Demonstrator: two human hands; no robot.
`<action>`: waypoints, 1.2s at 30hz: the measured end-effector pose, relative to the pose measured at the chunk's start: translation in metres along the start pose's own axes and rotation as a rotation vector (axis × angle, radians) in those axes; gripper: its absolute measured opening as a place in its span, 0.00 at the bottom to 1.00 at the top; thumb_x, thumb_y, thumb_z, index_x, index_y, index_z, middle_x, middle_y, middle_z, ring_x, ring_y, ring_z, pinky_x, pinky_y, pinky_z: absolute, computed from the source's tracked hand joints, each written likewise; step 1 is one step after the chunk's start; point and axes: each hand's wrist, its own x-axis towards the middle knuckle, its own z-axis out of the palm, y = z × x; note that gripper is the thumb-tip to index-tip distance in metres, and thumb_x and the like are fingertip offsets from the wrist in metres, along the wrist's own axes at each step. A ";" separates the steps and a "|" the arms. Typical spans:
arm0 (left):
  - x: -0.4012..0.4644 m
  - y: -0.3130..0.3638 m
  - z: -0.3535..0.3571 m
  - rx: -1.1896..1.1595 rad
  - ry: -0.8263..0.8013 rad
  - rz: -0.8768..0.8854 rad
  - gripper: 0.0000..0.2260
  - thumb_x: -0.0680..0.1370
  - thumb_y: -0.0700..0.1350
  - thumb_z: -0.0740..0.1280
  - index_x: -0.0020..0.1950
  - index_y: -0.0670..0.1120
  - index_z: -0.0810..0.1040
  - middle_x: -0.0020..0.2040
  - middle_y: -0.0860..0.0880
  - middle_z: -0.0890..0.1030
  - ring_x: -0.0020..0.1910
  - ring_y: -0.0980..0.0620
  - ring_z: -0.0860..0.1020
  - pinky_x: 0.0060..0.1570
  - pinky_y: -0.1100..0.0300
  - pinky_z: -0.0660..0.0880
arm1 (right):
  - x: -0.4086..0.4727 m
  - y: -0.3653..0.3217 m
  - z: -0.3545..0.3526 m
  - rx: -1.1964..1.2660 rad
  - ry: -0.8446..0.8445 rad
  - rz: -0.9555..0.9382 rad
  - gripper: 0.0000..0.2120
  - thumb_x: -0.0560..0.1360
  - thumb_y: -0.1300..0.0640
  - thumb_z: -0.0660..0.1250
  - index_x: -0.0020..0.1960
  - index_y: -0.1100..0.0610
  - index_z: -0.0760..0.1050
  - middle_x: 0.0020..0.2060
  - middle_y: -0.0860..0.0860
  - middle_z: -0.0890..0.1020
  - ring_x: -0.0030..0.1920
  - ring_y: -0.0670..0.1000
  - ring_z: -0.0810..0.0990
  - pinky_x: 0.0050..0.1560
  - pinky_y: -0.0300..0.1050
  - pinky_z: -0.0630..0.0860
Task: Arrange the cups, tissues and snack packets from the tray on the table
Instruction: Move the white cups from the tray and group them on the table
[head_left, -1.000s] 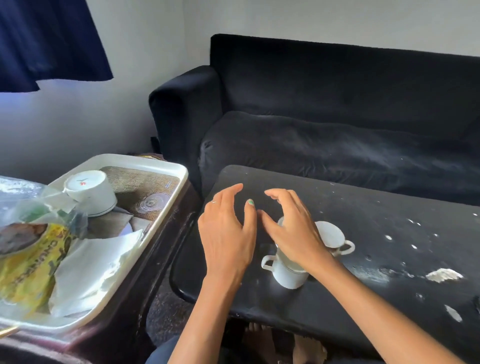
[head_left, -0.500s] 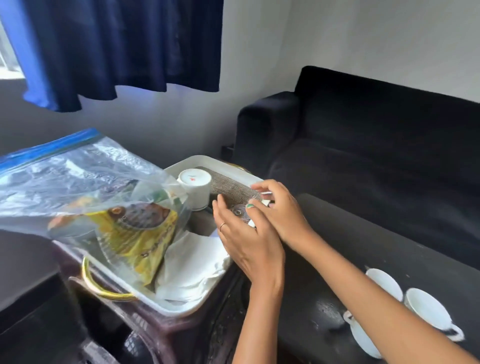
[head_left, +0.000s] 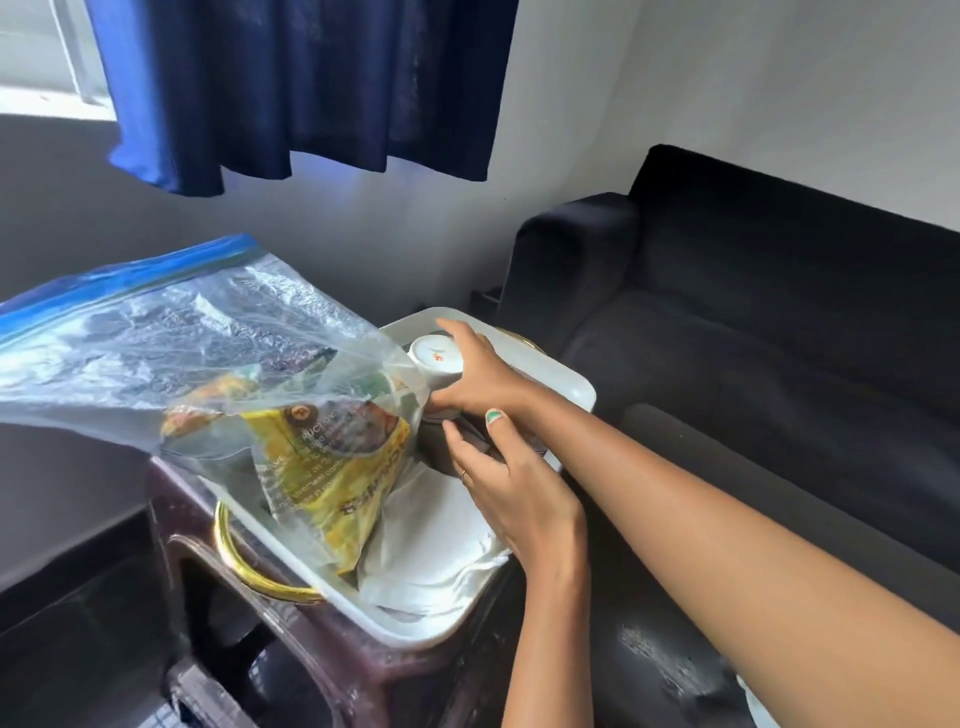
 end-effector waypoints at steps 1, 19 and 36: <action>0.001 0.000 0.000 0.005 -0.001 -0.013 0.23 0.81 0.55 0.55 0.76 0.55 0.59 0.73 0.53 0.68 0.70 0.53 0.68 0.66 0.57 0.64 | 0.002 0.001 0.001 -0.008 0.021 -0.003 0.42 0.67 0.62 0.75 0.74 0.53 0.57 0.69 0.55 0.61 0.69 0.53 0.65 0.59 0.36 0.61; -0.011 -0.010 0.006 0.142 -0.137 0.135 0.24 0.82 0.51 0.54 0.77 0.52 0.56 0.76 0.50 0.64 0.74 0.52 0.62 0.72 0.55 0.60 | -0.046 0.042 -0.031 0.221 0.436 0.061 0.32 0.58 0.58 0.81 0.56 0.52 0.69 0.57 0.53 0.74 0.56 0.50 0.75 0.58 0.48 0.76; -0.054 -0.041 0.024 0.041 -0.646 -0.192 0.19 0.81 0.57 0.56 0.60 0.48 0.77 0.55 0.50 0.83 0.56 0.53 0.81 0.62 0.55 0.74 | -0.170 0.114 -0.050 0.706 0.765 0.015 0.34 0.48 0.45 0.82 0.49 0.41 0.69 0.52 0.46 0.79 0.51 0.43 0.82 0.44 0.42 0.81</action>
